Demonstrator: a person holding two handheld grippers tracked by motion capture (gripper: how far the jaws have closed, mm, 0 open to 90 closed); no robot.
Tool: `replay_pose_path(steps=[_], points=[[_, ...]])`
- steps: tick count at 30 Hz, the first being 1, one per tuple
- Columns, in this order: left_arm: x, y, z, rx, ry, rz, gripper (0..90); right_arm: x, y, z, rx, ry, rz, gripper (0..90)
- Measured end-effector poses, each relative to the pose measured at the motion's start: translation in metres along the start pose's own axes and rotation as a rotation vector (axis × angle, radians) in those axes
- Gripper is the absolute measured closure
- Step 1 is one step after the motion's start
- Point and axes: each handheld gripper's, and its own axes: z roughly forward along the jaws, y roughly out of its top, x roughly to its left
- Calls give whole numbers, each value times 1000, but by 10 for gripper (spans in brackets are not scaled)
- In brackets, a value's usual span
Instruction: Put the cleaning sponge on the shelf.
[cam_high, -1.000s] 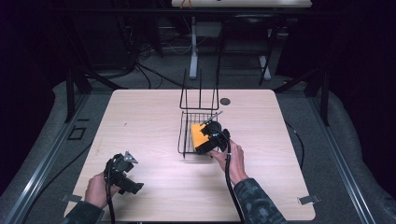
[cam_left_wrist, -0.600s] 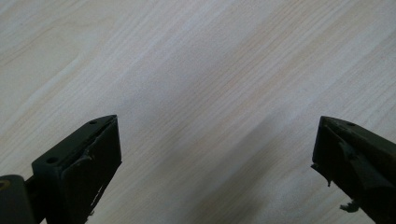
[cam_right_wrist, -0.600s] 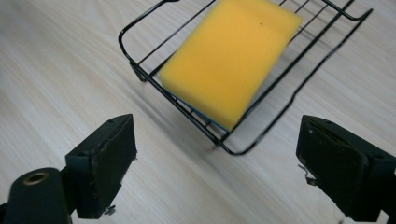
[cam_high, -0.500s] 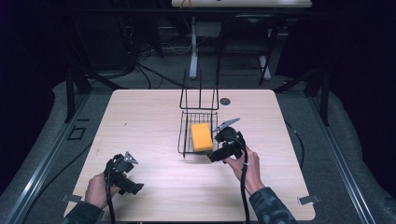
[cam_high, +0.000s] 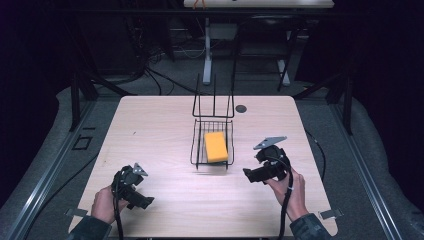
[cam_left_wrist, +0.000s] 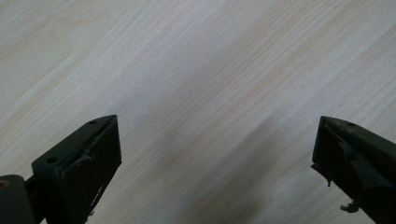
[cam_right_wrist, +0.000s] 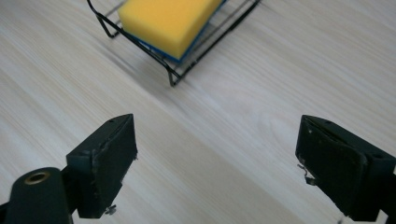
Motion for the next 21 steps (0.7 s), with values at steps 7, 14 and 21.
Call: replay_pose_path(steps=[7, 14, 21], points=[[1, -1, -2, -18, -3, -3, 16, -9, -29, -14, 29, -29, 25, 138], [-1, -1, -2, -13, -7, 3, 16, -15, -64, -21, 47, -55, 88, 136], [-1, -1, -2, -13, -13, 10, 16, -17, -102, -11, 135, -58, 141, 138]])
